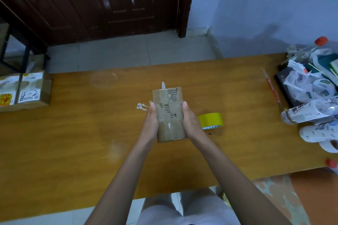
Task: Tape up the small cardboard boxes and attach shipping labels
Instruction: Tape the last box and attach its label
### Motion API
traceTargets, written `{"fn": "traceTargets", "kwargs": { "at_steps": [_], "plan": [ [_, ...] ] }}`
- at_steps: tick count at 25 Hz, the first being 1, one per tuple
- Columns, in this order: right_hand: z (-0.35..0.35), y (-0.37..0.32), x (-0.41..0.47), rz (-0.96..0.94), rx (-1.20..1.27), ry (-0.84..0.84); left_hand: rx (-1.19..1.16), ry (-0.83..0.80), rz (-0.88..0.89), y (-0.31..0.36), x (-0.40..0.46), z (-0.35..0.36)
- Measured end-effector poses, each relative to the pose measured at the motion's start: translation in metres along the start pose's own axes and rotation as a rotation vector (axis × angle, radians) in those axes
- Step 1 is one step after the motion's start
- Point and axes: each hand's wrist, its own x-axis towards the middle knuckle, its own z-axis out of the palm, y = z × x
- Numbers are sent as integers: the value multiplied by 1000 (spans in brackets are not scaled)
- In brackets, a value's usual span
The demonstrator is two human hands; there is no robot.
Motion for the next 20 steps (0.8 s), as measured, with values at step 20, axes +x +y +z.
{"fn": "traceTargets", "kwargs": {
  "at_steps": [20],
  "plan": [
    [-20, 40, 13, -196, -419, 140, 16, 178, -319, -70, 2, -42]
  ]
}}
